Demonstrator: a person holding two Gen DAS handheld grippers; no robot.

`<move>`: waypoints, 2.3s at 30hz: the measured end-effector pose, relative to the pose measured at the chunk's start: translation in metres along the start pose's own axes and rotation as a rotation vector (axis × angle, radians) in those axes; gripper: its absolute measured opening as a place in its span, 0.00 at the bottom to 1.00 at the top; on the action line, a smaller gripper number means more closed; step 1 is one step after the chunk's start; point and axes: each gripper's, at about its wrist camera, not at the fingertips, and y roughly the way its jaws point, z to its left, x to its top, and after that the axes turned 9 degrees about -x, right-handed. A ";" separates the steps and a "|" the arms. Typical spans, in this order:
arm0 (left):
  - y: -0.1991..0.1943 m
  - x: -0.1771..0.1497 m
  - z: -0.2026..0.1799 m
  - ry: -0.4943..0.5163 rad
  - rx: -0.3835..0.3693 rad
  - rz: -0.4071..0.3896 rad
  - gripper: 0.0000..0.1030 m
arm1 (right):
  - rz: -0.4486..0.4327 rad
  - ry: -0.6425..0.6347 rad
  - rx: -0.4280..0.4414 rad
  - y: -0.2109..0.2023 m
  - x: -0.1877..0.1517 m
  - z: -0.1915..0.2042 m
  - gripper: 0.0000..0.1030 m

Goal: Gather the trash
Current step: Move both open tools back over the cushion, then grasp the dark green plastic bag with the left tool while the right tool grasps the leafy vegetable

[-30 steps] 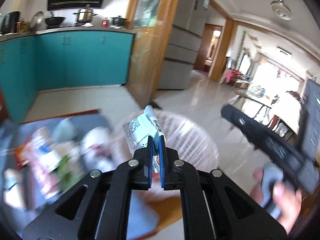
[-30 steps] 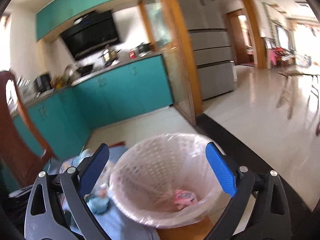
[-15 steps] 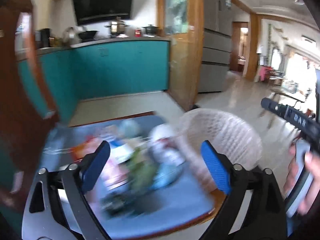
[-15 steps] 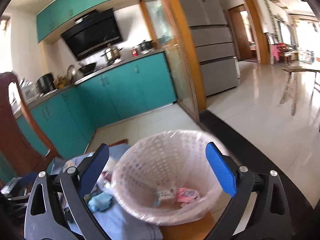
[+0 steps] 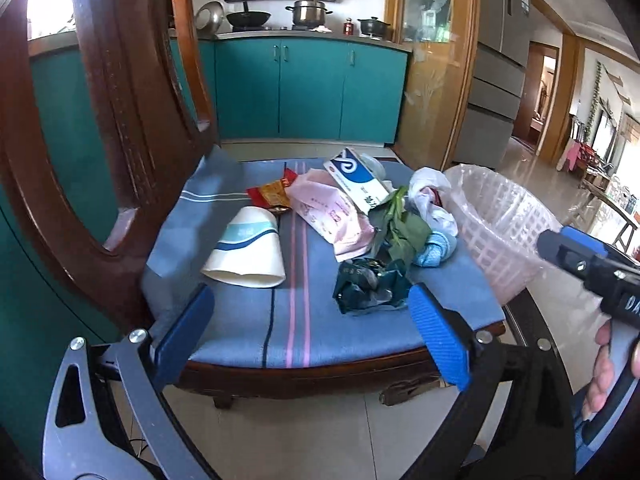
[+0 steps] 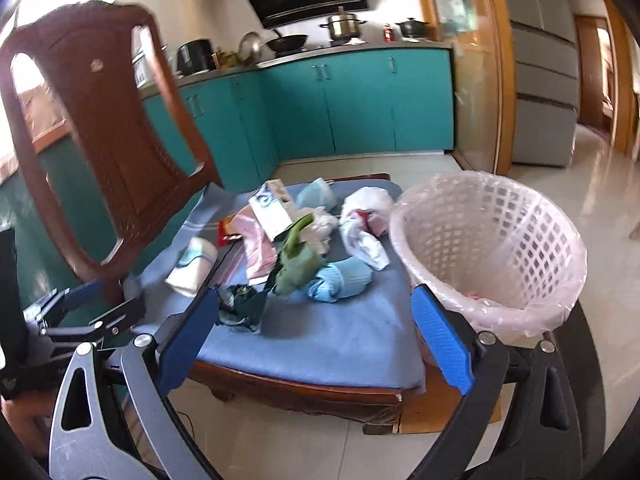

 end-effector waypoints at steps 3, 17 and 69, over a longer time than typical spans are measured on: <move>-0.002 0.001 -0.005 0.010 -0.015 -0.007 0.94 | 0.014 0.015 0.001 0.005 0.001 -0.001 0.92; 0.003 0.001 -0.011 0.017 -0.032 0.009 0.94 | 0.026 -0.002 -0.001 0.011 -0.001 -0.002 0.92; 0.004 0.033 0.032 -0.085 0.023 -0.074 0.54 | 0.151 -0.208 -0.177 0.140 0.016 0.087 0.77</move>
